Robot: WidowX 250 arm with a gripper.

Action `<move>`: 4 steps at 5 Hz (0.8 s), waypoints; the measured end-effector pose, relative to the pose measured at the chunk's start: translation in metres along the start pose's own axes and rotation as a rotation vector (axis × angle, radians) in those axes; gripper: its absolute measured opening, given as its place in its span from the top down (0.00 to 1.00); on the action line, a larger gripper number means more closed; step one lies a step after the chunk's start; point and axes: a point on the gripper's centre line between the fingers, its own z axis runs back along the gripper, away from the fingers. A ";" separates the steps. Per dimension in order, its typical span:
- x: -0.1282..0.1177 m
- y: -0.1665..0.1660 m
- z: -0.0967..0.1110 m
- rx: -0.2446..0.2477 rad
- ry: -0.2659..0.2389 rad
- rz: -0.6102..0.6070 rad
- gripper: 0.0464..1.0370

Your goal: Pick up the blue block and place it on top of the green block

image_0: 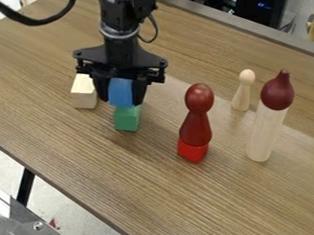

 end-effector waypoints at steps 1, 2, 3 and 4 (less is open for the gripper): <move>0.004 0.002 -0.003 0.019 -0.020 0.028 0.11; 0.011 0.001 0.000 0.013 -0.045 0.043 0.03; 0.019 -0.003 0.006 0.000 -0.058 0.061 0.04; 0.050 -0.014 0.036 -0.054 -0.125 0.114 0.04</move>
